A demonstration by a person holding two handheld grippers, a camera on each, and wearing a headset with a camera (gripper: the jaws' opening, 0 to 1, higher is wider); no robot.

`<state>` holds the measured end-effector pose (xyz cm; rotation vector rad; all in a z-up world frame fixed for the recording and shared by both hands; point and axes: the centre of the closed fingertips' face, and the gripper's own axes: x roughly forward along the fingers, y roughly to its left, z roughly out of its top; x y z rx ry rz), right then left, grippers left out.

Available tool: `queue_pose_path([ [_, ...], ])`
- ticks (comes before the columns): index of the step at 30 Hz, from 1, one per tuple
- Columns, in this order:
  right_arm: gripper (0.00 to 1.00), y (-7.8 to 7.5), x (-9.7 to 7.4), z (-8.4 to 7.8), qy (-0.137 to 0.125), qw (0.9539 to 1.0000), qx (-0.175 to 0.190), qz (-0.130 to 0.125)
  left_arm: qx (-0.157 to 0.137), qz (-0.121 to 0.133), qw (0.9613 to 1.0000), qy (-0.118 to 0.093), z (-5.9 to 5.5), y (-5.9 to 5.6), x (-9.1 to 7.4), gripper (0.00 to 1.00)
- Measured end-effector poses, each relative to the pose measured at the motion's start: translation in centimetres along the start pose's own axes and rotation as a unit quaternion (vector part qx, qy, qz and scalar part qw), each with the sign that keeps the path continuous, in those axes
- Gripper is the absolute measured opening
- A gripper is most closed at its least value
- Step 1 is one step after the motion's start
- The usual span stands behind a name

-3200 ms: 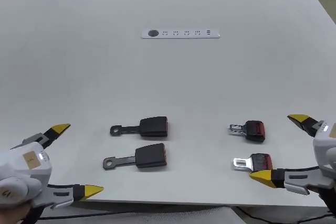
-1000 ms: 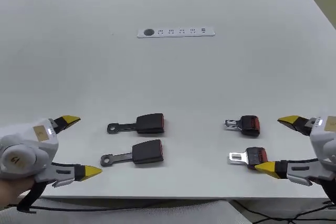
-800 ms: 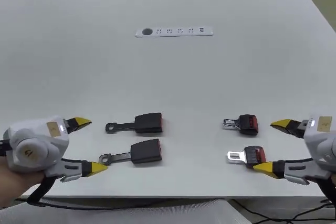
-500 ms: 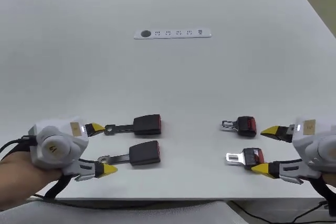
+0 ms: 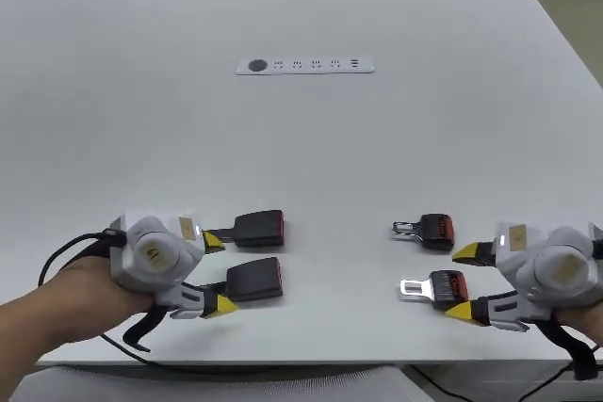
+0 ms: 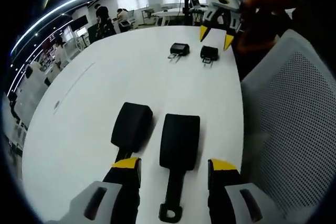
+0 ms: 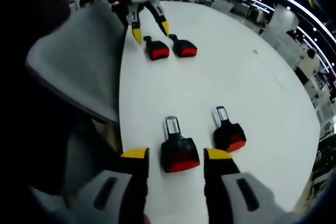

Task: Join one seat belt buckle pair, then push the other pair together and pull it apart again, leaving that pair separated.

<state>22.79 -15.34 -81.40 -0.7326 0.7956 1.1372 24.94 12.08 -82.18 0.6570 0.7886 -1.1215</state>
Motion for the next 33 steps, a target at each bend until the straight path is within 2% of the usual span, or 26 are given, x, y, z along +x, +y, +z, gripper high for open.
queue_pose_path([
  [4,0.37,0.0,0.6,-0.8,0.013,0.9998,-0.001,0.015,0.011,-0.012,0.9998,0.006,0.1,-0.4,1.0,0.52],
  [12,0.38,-0.5,1.7,-1.9,0.035,0.9989,-0.009,0.031,0.033,-0.031,0.9987,0.024,-0.1,-0.6,2.1,0.45],
  [14,0.37,-0.7,1.9,-2.0,0.038,0.9987,-0.01,0.034,0.044,-0.037,0.9978,0.032,-0.2,-0.7,2.2,0.43],
  [15,0.36,-0.6,1.9,-2.0,0.039,0.9985,-0.01,0.037,0.041,-0.039,0.998,0.026,0.0,-0.7,2.2,0.41],
  [19,0.35,-0.2,2.2,-2.2,0.05,0.9971,-0.017,0.055,0.053,-0.051,0.9967,0.032,0.0,-0.9,2.3,0.33],
  [27,0.33,-0.4,2.3,-2.3,0.051,0.9957,-0.014,0.077,0.094,-0.073,0.9922,0.038,0.1,-1.1,2.4,0.33],
  [33,0.33,-0.5,2.3,-2.5,0.046,0.9952,-0.014,0.086,0.108,-0.084,0.9893,0.052,0.3,-1.1,2.5,0.33],
])
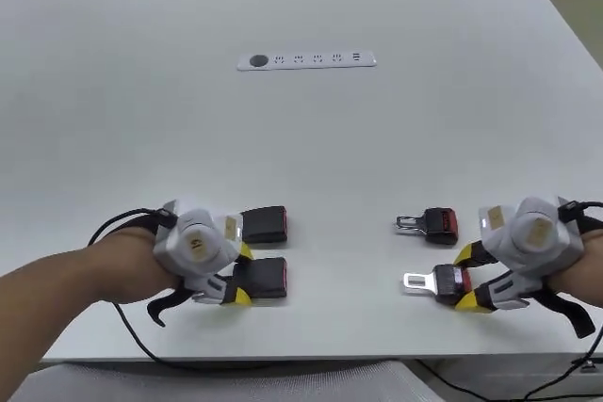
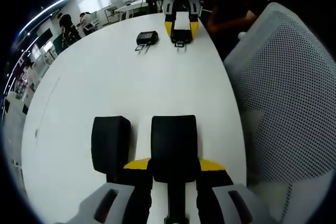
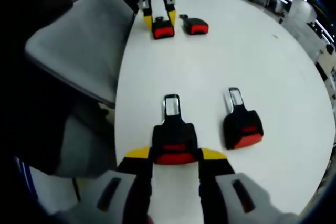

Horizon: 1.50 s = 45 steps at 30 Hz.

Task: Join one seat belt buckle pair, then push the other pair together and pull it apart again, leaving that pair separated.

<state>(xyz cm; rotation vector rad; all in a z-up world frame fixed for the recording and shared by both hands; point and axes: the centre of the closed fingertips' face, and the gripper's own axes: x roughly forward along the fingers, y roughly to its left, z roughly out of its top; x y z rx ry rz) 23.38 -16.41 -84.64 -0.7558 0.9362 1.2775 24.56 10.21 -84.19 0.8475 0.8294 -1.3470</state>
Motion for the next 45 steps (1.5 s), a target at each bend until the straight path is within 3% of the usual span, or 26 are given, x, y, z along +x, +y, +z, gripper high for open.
queue_pose_path([
  [17,0.33,0.1,0.3,0.6,0.018,0.9998,-0.001,-0.01,-0.002,-0.006,0.9999,0.01,-0.3,0.1,0.1,0.33],
  [27,0.34,1.2,1.7,3.5,0.0,0.9999,-0.012,-0.011,-0.015,-0.003,0.9997,0.016,-0.1,-0.1,0.1,0.33],
  [35,0.33,1.4,2.7,5.8,-0.012,0.9996,-0.015,-0.023,-0.009,-0.003,0.9997,0.021,-0.1,-0.1,0.1,0.33],
  [45,0.33,1.8,4.3,9.3,-0.043,0.9987,0.003,-0.029,-0.01,-0.002,0.9998,0.018,-0.2,-0.2,0.0,0.33],
])
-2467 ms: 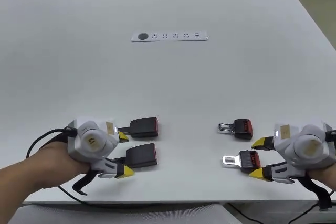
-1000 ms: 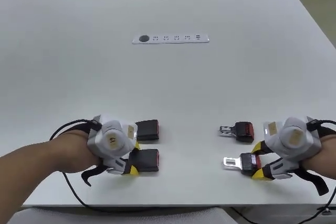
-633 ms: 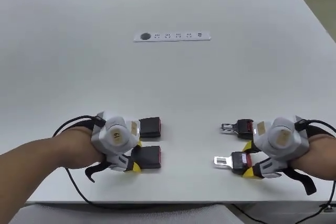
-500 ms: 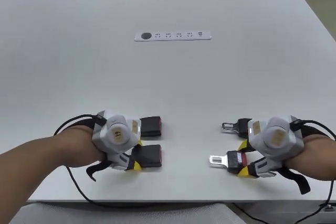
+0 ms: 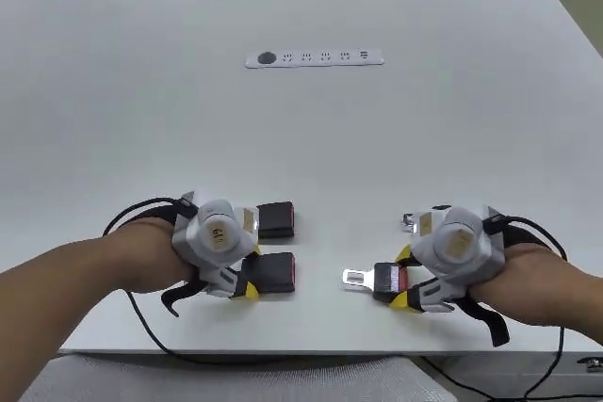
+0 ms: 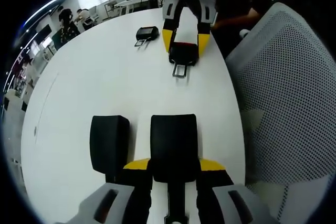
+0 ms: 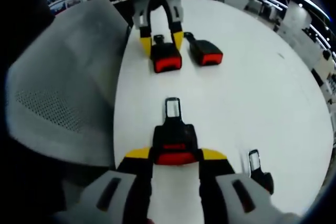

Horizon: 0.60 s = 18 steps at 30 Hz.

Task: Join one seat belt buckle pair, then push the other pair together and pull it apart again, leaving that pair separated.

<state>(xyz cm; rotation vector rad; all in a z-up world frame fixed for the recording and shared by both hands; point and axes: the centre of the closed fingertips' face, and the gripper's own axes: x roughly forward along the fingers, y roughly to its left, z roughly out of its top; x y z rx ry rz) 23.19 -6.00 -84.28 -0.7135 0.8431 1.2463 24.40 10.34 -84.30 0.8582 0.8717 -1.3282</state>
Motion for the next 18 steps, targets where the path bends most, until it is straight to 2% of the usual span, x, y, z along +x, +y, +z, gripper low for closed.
queue_pose_path([
  [8,0.33,0.3,1.7,2.8,-0.002,0.9999,-0.013,0.001,-0.002,-0.001,1.0,0.005,0.0,0.0,0.1,0.33],
  [18,0.33,0.2,2.9,4.8,-0.007,0.9998,-0.013,0.011,0.0,-0.001,1.0,0.006,-0.1,0.1,0.2,0.33],
])
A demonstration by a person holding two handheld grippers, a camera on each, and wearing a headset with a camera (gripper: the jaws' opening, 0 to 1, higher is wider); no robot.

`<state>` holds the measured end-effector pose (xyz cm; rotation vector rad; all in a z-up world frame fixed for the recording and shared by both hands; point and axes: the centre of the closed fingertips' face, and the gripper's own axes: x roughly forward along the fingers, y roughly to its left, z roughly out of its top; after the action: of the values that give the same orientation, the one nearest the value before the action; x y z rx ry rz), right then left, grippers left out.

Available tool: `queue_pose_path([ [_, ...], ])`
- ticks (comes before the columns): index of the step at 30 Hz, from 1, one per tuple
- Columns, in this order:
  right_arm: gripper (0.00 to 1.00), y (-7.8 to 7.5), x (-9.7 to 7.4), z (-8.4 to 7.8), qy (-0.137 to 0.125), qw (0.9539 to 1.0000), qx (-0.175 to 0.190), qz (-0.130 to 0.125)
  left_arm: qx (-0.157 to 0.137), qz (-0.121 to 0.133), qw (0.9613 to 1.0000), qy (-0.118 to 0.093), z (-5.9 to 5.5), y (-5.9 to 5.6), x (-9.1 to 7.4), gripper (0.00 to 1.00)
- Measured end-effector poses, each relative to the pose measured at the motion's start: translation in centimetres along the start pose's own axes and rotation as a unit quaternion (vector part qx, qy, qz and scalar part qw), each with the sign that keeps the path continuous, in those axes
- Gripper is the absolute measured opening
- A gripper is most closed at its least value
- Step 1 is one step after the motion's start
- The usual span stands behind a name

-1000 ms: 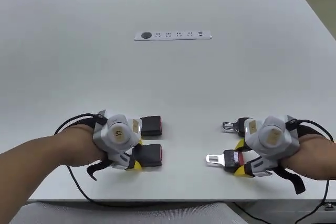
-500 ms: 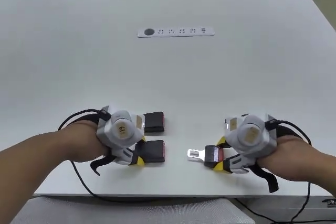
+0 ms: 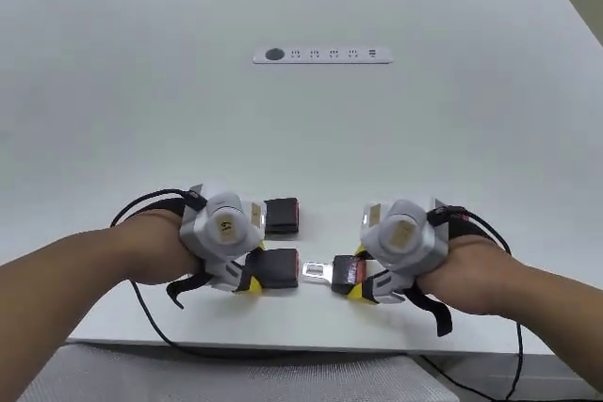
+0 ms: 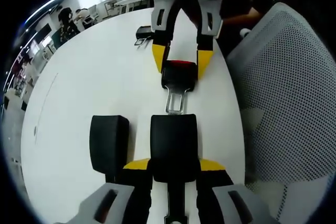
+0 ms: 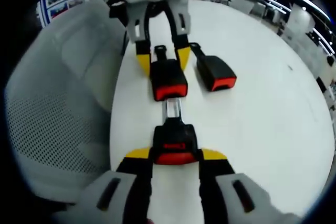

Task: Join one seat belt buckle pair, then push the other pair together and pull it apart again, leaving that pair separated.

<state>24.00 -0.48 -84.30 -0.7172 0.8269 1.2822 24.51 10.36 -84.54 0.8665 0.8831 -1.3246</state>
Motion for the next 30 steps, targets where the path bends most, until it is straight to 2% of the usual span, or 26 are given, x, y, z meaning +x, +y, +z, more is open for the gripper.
queue_pose_path([
  [11,0.33,-0.2,0.4,0.8,0.006,0.9994,-0.035,-0.002,0.004,-0.006,1.0,0.004,0.1,-0.1,0.1,0.33],
  [16,0.33,-0.1,0.7,1.1,-0.001,0.9994,-0.034,0.004,0.007,-0.008,0.9999,0.003,0.1,-0.1,0.1,0.33],
  [19,0.33,0.0,0.9,1.4,-0.008,0.9994,-0.031,0.011,0.014,-0.008,0.9998,-0.008,0.3,-0.1,0.2,0.33],
  [22,0.32,0.0,1.1,1.4,-0.006,0.9994,-0.031,0.012,0.006,-0.006,1.0,-0.004,0.2,0.0,0.2,0.32],
  [30,0.31,0.0,1.2,1.8,-0.001,0.9991,-0.039,0.017,0.012,-0.013,0.9998,0.006,0.3,0.0,0.3,0.32],
])
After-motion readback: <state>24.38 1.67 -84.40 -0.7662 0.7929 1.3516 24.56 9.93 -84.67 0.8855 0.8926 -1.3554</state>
